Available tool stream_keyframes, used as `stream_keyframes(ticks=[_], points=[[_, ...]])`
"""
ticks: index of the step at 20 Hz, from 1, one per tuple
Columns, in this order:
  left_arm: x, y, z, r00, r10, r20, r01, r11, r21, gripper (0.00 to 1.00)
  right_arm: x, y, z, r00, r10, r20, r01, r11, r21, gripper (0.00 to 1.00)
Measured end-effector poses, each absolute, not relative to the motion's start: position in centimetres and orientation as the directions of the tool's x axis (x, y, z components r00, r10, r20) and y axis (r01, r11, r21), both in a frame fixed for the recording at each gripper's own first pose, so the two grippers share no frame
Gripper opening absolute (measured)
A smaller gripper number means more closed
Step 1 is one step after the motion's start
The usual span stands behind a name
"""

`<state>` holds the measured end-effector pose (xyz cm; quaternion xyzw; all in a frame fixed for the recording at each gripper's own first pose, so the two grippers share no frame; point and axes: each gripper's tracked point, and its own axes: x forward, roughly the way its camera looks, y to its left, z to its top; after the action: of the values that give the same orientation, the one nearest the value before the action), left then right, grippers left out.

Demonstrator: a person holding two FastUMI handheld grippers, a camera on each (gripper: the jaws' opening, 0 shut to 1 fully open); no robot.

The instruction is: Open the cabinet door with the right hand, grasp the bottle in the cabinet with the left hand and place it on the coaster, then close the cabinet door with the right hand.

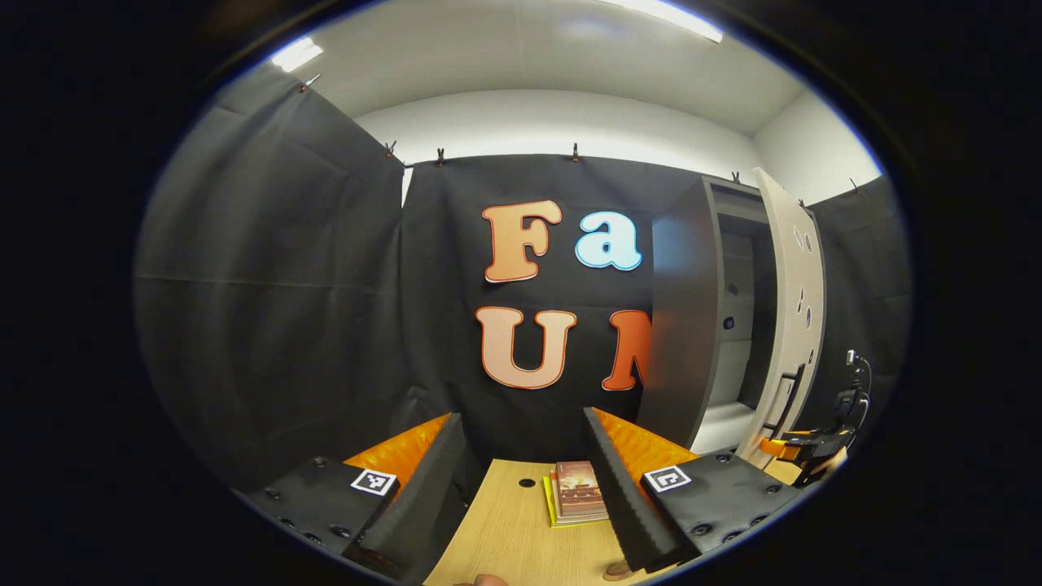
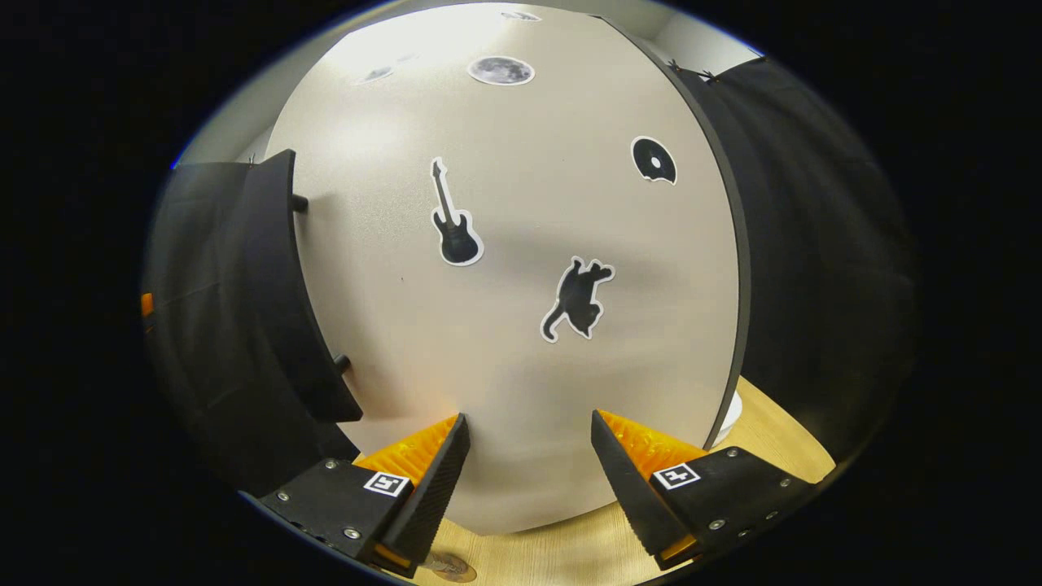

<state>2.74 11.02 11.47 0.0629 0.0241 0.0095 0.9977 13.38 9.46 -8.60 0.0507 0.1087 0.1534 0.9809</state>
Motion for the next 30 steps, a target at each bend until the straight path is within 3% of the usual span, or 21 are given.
stream_keyframes(ticks=[30], points=[[3.4,13.8,10.2,0.996,0.065,-0.054,-0.058,0.991,0.123,0.96,14.5,9.8,-7.5,0.954,0.229,-0.193,-0.216,0.973,0.086,0.95]])
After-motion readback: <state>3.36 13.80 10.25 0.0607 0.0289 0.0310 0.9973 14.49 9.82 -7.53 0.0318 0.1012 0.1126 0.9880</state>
